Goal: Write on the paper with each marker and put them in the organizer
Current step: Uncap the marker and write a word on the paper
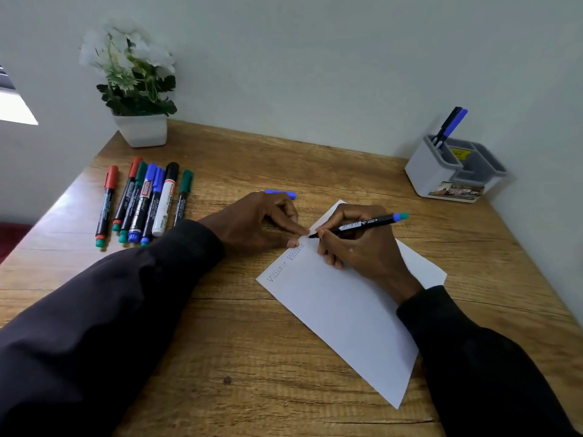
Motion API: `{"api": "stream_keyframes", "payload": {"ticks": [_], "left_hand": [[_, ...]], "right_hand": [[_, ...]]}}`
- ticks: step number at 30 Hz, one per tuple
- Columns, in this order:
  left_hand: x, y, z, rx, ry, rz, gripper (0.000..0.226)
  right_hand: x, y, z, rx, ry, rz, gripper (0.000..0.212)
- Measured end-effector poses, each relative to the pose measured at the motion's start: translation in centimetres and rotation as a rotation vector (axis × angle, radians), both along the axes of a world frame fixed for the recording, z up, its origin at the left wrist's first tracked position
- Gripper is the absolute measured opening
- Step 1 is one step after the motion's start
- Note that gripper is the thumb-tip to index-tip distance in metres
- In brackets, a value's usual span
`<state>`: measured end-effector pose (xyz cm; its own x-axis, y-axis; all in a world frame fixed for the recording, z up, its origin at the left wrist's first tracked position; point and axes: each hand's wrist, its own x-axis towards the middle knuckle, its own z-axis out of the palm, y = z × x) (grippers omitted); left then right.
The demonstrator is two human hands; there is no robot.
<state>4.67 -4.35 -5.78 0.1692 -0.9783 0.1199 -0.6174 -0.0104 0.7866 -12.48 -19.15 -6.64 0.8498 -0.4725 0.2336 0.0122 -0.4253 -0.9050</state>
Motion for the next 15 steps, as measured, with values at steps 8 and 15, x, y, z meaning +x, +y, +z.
{"api": "stream_keyframes", "payload": {"ticks": [8,15], "left_hand": [[0.28,-0.1,-0.27,-0.012,-0.019,-0.009,0.03],[0.3,-0.04,-0.45,-0.012,-0.026,-0.003,0.028]], "right_hand": [[0.12,0.1,-0.19,0.005,0.009,-0.007,0.016],[0.05,0.22,-0.1,-0.009,0.01,0.03,0.015]]}}
